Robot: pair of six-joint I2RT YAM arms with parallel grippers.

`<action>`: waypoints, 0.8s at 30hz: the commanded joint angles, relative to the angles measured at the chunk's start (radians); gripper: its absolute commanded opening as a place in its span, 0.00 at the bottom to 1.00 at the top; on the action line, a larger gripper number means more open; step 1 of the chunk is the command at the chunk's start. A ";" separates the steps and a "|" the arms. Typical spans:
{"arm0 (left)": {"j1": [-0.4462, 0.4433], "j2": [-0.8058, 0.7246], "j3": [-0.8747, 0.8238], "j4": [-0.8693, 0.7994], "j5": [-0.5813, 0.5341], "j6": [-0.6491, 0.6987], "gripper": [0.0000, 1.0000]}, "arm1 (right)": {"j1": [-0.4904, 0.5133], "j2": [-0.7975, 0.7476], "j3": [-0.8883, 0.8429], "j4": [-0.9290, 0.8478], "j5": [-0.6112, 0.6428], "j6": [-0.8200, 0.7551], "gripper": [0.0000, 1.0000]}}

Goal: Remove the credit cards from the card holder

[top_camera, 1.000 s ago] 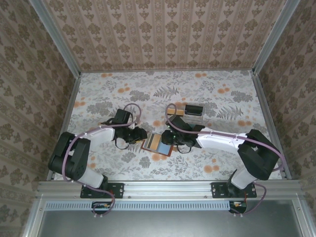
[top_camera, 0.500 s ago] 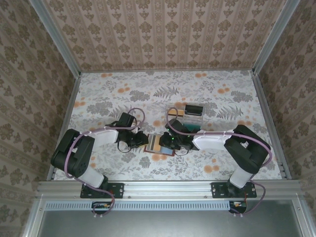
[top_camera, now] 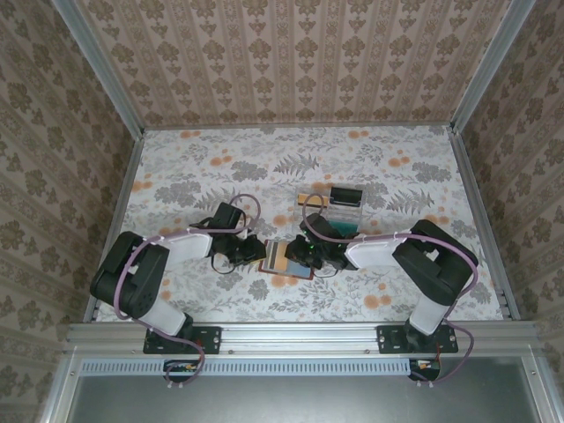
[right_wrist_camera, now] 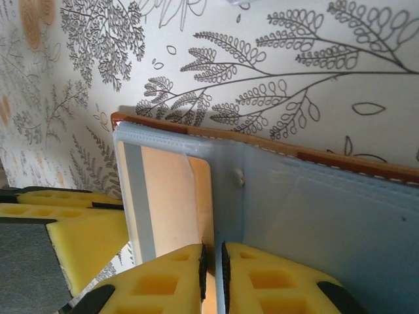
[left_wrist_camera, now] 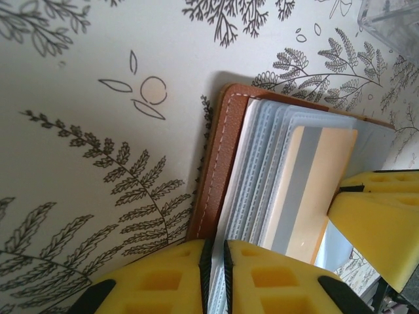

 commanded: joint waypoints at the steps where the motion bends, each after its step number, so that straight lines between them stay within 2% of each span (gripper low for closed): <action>1: -0.017 0.001 -0.023 -0.034 -0.018 -0.015 0.17 | -0.002 0.015 -0.022 0.045 -0.028 0.021 0.17; 4: -0.019 0.000 -0.024 -0.033 -0.020 -0.016 0.16 | -0.002 0.015 -0.022 0.047 -0.032 0.021 0.16; 10: -0.019 0.002 -0.019 -0.047 -0.028 -0.016 0.15 | -0.009 0.008 -0.032 0.050 -0.040 0.021 0.00; 17: -0.008 -0.003 -0.022 -0.067 -0.052 -0.018 0.07 | -0.038 -0.060 -0.073 -0.005 -0.030 -0.003 0.00; 24: -0.003 0.009 -0.021 -0.066 -0.051 -0.018 0.05 | -0.050 -0.083 -0.087 -0.030 -0.037 -0.030 0.00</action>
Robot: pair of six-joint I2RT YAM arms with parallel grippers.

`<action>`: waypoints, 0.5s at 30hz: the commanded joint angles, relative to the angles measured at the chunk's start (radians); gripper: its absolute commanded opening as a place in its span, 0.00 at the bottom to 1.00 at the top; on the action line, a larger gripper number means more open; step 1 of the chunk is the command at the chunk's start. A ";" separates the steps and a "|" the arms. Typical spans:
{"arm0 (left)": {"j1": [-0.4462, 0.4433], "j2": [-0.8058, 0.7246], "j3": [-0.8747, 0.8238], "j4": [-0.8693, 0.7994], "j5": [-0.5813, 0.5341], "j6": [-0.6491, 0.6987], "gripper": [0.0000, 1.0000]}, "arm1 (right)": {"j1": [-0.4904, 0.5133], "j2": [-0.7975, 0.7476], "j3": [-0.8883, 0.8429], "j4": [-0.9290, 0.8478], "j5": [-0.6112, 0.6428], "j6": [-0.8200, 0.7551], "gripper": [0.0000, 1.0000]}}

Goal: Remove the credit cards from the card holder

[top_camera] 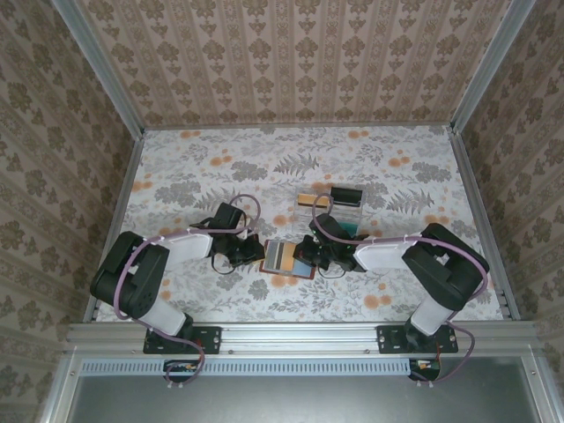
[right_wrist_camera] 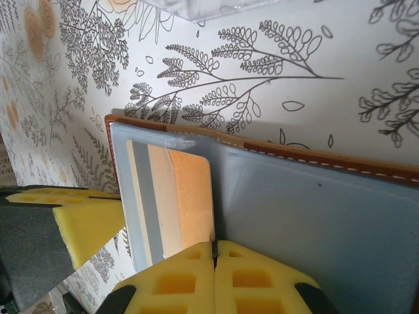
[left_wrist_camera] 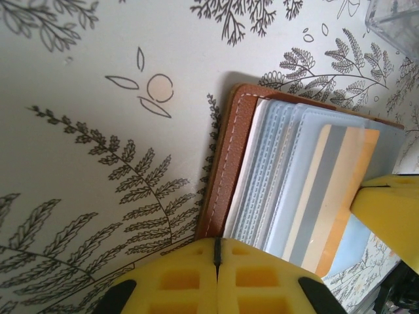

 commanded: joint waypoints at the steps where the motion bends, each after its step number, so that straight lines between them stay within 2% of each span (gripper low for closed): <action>1: 0.001 0.009 -0.020 -0.061 -0.034 -0.002 0.05 | -0.006 -0.007 -0.015 -0.028 -0.019 -0.024 0.04; 3: 0.002 0.014 -0.019 -0.059 -0.029 -0.002 0.05 | -0.005 0.019 -0.008 0.004 -0.040 -0.022 0.12; 7: 0.001 0.016 -0.018 -0.059 -0.024 -0.001 0.04 | -0.005 0.068 0.007 0.062 -0.074 -0.001 0.19; 15: -0.001 0.016 -0.017 -0.059 -0.022 0.001 0.02 | -0.005 0.100 0.029 0.070 -0.092 -0.005 0.18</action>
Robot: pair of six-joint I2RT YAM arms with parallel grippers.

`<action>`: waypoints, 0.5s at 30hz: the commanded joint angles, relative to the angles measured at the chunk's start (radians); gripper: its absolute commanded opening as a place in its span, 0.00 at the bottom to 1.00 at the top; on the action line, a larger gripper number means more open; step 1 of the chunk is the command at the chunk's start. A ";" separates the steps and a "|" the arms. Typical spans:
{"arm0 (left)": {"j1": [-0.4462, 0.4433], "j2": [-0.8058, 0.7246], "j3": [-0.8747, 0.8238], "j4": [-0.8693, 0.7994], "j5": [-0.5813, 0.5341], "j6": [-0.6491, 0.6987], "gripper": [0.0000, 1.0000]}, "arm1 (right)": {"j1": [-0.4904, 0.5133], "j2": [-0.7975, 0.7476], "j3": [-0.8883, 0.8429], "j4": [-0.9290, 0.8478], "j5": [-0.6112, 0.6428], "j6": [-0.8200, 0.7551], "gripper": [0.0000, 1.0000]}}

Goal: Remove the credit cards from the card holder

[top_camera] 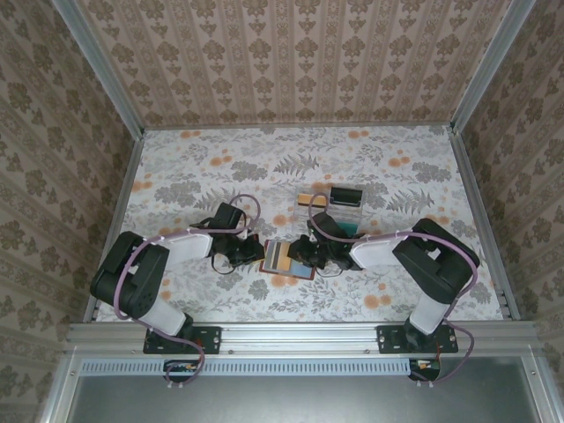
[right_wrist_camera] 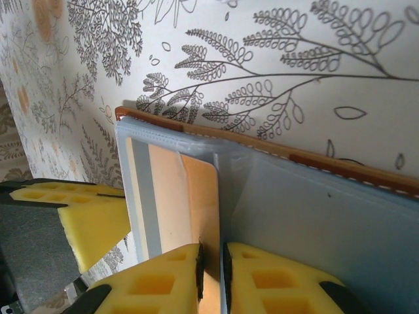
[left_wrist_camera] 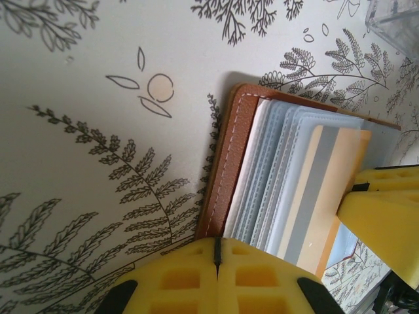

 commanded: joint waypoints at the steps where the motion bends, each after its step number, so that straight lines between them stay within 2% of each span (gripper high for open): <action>1: -0.001 0.016 -0.016 -0.059 -0.022 0.001 0.01 | -0.003 0.027 0.009 -0.008 -0.014 0.005 0.16; 3: -0.001 0.015 -0.016 -0.061 -0.023 0.001 0.01 | -0.005 0.021 0.004 -0.019 -0.006 0.001 0.05; 5: -0.001 0.016 -0.018 -0.060 -0.024 0.001 0.01 | -0.009 0.008 -0.004 -0.037 0.002 -0.007 0.00; 15: 0.008 0.018 -0.013 -0.067 -0.025 0.009 0.00 | -0.064 -0.111 -0.090 -0.124 0.002 -0.074 0.00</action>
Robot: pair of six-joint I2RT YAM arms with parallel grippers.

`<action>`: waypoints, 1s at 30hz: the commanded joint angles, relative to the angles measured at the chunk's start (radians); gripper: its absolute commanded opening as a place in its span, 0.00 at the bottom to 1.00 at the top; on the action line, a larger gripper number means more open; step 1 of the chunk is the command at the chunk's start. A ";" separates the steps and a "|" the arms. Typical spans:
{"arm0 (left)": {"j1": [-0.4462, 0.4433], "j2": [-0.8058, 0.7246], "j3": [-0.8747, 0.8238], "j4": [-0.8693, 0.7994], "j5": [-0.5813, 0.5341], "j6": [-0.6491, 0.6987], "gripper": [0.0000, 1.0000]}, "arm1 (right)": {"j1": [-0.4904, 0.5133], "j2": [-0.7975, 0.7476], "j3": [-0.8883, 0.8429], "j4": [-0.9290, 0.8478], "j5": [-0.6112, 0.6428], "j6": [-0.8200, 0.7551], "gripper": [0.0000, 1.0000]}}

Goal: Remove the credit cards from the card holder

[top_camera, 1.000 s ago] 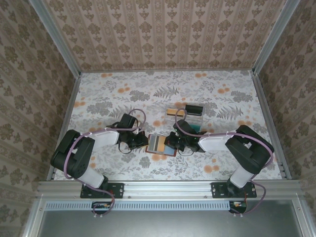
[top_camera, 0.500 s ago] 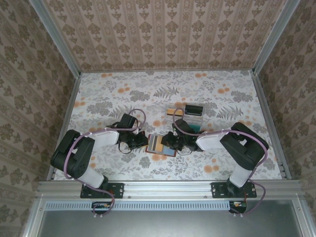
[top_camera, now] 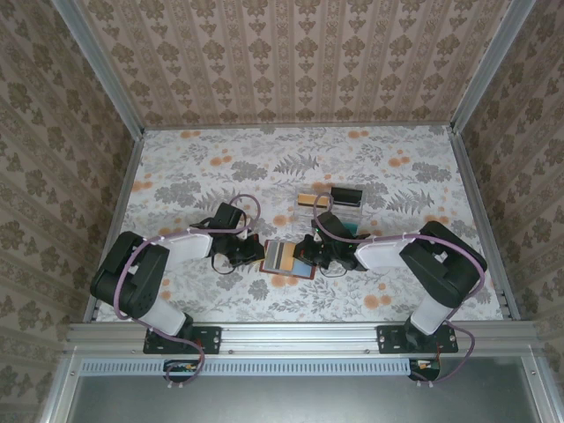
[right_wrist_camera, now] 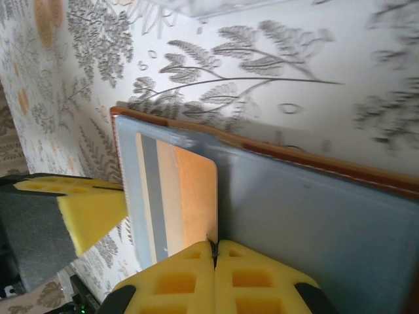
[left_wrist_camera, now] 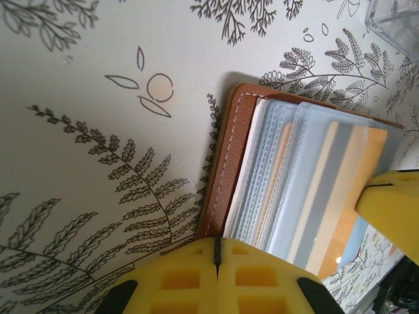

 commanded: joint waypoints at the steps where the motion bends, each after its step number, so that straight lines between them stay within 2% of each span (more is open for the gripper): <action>1: 0.005 0.016 -0.014 -0.067 -0.028 0.008 0.00 | -0.027 -0.045 -0.043 -0.098 0.002 -0.047 0.00; 13: 0.009 0.017 -0.002 -0.076 -0.024 0.018 0.00 | -0.097 -0.245 -0.096 -0.241 -0.023 -0.143 0.00; 21: 0.018 -0.024 0.029 -0.104 -0.023 0.027 0.06 | -0.103 -0.366 0.047 -0.515 0.005 -0.312 0.00; 22: 0.023 -0.033 0.034 -0.110 -0.024 0.028 0.09 | -0.103 -0.372 0.086 -0.566 0.019 -0.348 0.00; 25: 0.036 -0.067 0.054 -0.125 -0.021 0.031 0.32 | -0.102 -0.368 0.214 -0.707 0.052 -0.468 0.00; 27: 0.042 -0.092 0.069 -0.136 -0.023 0.034 0.43 | -0.103 -0.348 0.310 -0.796 0.076 -0.555 0.00; 29: 0.048 -0.118 0.083 -0.146 -0.021 0.031 0.61 | -0.103 -0.319 0.404 -0.888 0.103 -0.644 0.00; 30: 0.051 -0.132 0.090 -0.151 -0.024 0.032 0.67 | -0.103 -0.301 0.455 -0.929 0.118 -0.686 0.00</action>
